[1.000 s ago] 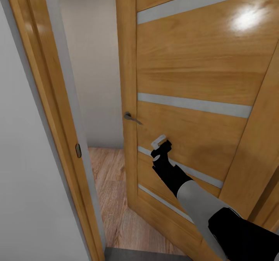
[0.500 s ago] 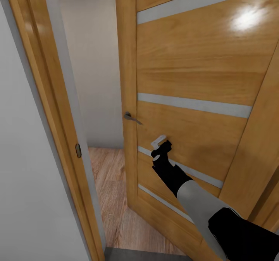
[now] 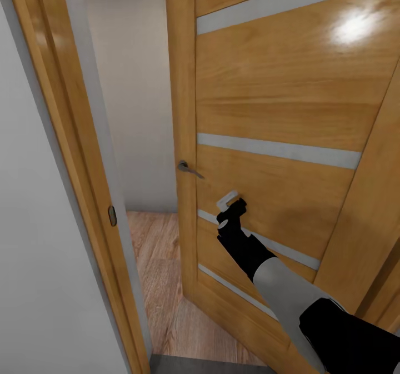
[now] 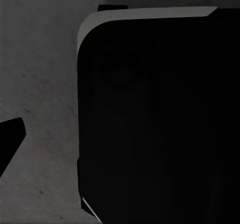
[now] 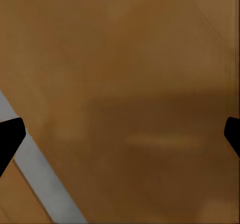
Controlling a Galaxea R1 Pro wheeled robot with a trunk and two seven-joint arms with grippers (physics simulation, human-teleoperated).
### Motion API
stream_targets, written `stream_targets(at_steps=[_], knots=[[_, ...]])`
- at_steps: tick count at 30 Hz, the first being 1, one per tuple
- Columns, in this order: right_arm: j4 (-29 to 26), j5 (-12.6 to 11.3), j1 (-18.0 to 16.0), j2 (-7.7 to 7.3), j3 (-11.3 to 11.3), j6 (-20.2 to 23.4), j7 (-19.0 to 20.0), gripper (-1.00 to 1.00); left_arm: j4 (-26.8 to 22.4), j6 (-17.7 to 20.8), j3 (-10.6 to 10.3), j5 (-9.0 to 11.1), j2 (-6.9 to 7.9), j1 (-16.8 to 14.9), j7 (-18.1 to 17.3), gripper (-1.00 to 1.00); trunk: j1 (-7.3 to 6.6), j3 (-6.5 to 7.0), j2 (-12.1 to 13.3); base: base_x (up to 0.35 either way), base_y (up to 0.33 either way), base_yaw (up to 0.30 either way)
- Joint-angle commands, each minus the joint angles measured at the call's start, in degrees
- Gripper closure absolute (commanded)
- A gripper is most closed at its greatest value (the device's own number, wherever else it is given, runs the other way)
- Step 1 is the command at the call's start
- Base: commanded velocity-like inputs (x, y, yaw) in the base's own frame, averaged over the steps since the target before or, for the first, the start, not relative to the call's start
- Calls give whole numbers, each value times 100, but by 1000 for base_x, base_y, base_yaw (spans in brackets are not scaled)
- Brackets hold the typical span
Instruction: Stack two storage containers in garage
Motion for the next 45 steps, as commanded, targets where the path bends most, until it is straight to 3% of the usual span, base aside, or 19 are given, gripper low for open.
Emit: stream_targets(at_steps=[1,8,16,36,40,45], knots=[[-6,43,-5,0,19,52,-69,-100,-6,-7,-4,17,-8,-1,-3,-100,0,-6,-3,0,0,0],[-11,99,-5,0,20,243,-172,-100,-11,0,-9,4,-12,-1,-13,-100,0,-6,-3,11,0,0],[-11,103,-5,0,20,266,-173,-100,-12,3,-45,-30,-10,-1,-23,-100,0,-6,-3,203,0,0],[43,72,-16,0,28,307,-424,-100,-12,2,-46,-24,-10,-1,-15,-100,0,-6,-3,8,0,0],[248,50,-234,0,22,279,-422,-100,-12,2,-46,-25,-14,-1,-15,-100,0,-6,-3,0,0,0],[1272,-50,-793,0,21,-84,-413,-100,-12,2,-46,-25,-18,-1,-15,-100,0,-6,-3,0,0,0]])
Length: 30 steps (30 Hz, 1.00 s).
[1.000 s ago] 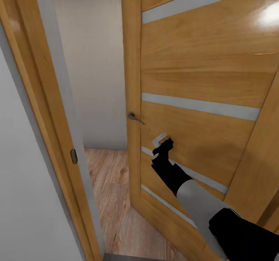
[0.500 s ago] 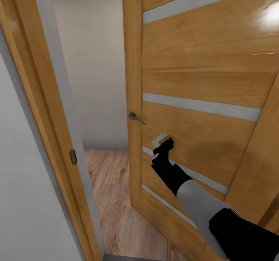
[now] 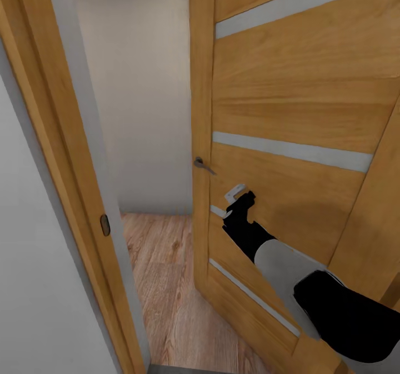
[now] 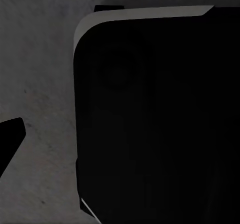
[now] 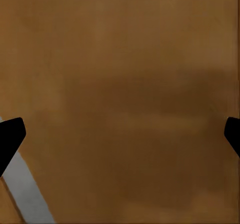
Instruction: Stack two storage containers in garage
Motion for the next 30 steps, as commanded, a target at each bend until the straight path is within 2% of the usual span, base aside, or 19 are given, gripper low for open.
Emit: stream_targets(at_steps=[1,4,11,18,24,30], knots=[[88,11,-46,0,26,-9,-8,-100,-3,-6,-4,12,0,-1,-1,-100,0,-6,-3,0,0,0],[390,-41,-183,0,25,-187,-6,-100,-3,-6,-4,12,0,-1,-6,-100,0,-6,-3,0,0,0],[440,-85,-218,0,25,-222,2,-100,-3,-6,-4,12,0,-1,-9,-100,0,-6,-3,0,0,0],[326,-121,-221,0,15,-160,-6,-100,-3,-6,4,12,0,-1,-6,-100,0,-6,-3,0,0,0],[-143,-121,-217,0,-33,-48,33,-100,-3,-6,5,12,0,-1,-2,-100,0,-6,-3,0,0,0],[-250,-124,-214,0,-38,82,48,-100,-3,-6,7,16,5,-1,-1,-100,0,-6,-3,0,0,0]])
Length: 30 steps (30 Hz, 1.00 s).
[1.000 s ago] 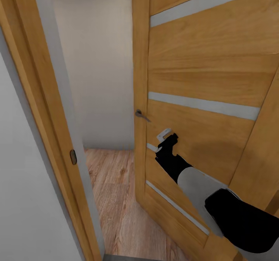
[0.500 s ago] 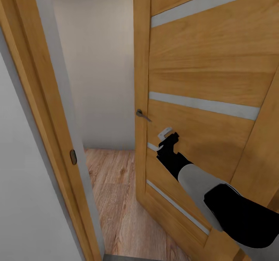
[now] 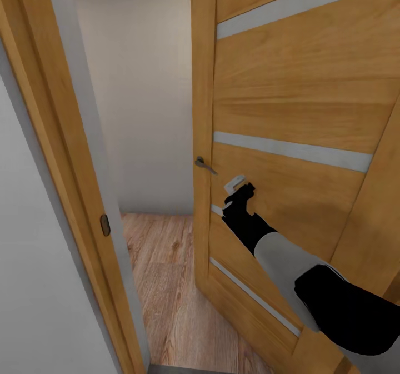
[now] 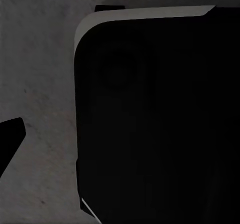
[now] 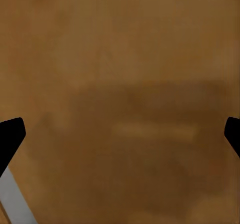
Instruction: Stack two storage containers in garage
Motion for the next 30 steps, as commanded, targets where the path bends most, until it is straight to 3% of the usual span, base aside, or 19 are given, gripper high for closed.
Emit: stream_targets(at_steps=[1,19,30], knots=[[-2,33,-5,0,26,47,-9,-100,-3,-6,-3,13,1,-1,-1,-100,0,-6,-3,0,0,0],[-5,10,-6,0,19,56,26,-100,-3,-4,-3,7,-5,-1,-1,-100,0,-6,-3,4,0,0],[-5,17,-5,0,16,56,19,-100,-12,-5,-13,-15,-6,-1,8,-100,0,-6,-3,188,-31,0]])
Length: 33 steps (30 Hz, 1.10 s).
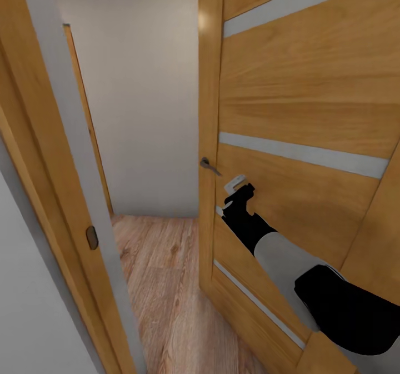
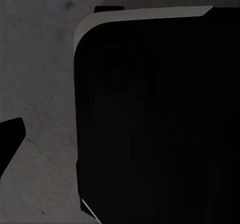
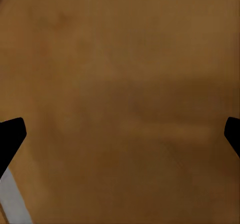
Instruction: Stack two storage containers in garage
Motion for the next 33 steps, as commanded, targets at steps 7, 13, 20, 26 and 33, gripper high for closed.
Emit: stream_targets(at_steps=[7,13,20,26,33], knots=[[0,59,-7,0,29,50,-18,-100,-4,-6,-3,15,1,0,-3,-100,1,-5,-3,15,-3,0],[0,62,-7,0,29,49,-19,-100,-4,-6,-3,10,2,0,-8,-100,1,-5,-3,145,0,0],[0,67,-6,0,29,48,-11,-100,-4,-6,-3,14,2,0,-2,-100,1,-5,-3,151,0,0],[0,69,-11,0,29,42,-10,-100,-10,-7,-3,15,2,0,7,-100,1,-5,-3,13,0,0],[0,76,-9,0,29,42,-10,-100,-14,-8,-3,15,2,0,8,-100,1,-5,-3,1,0,0]])
